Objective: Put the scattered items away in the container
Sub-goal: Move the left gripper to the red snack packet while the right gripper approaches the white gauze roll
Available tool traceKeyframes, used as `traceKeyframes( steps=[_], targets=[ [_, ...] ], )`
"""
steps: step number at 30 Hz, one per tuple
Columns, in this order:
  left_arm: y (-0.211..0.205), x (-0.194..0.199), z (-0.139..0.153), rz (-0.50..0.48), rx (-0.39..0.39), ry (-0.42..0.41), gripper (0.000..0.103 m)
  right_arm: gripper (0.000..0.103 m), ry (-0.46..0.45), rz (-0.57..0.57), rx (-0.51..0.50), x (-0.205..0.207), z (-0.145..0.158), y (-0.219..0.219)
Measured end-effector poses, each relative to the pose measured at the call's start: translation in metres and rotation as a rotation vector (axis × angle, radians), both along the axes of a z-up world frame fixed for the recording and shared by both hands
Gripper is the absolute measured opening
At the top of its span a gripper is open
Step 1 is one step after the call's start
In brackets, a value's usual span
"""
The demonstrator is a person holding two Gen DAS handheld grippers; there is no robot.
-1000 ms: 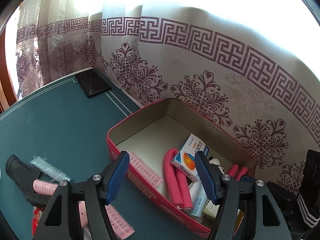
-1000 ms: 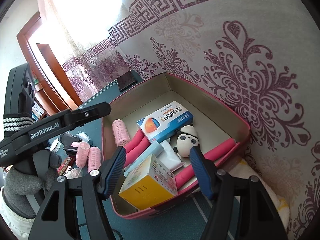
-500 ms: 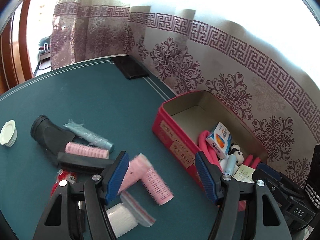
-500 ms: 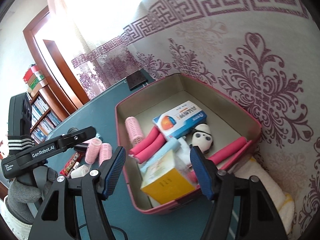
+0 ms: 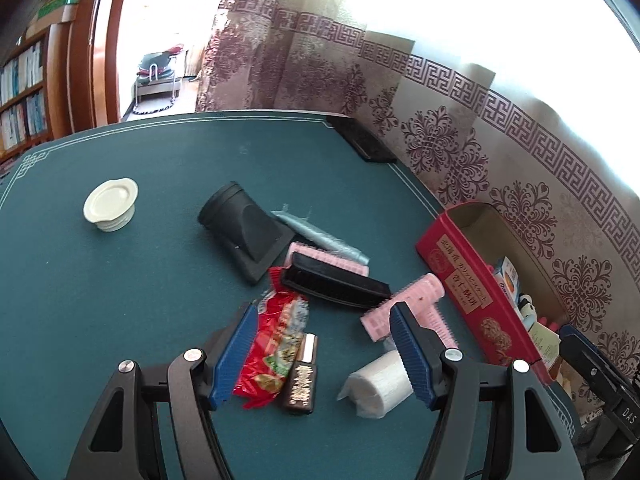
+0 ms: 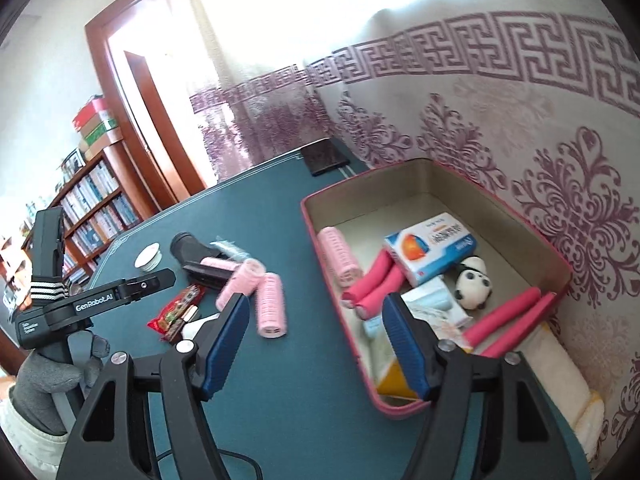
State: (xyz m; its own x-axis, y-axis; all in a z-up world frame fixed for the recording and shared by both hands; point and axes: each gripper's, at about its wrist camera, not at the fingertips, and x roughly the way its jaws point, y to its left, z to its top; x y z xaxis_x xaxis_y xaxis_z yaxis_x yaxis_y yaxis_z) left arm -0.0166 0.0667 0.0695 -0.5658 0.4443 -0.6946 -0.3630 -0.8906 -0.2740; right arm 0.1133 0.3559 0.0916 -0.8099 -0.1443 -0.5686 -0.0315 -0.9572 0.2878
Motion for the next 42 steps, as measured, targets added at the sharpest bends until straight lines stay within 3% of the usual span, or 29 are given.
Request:
traceKeyframes(
  steps=[7,16,35,42],
  targets=[
    [-0.035,0.000,-0.017,0.063,-0.016,-0.017,0.070,0.073,-0.032,0.096,0.025,-0.008,-0.005,-0.042],
    [-0.051,0.002,-0.035,0.059,-0.026,-0.036,0.070,0.073,-0.108,0.217,0.056,-0.022,-0.026,-0.090],
    [-0.058,-0.003,-0.053,0.051,0.015,-0.075,0.070,0.073,-0.212,0.272,0.103,-0.074,-0.061,-0.122],
    [-0.051,-0.003,-0.054,0.029,0.010,-0.083,0.071,0.057,-0.234,0.254,0.073,-0.075,-0.069,-0.114]
  ],
)
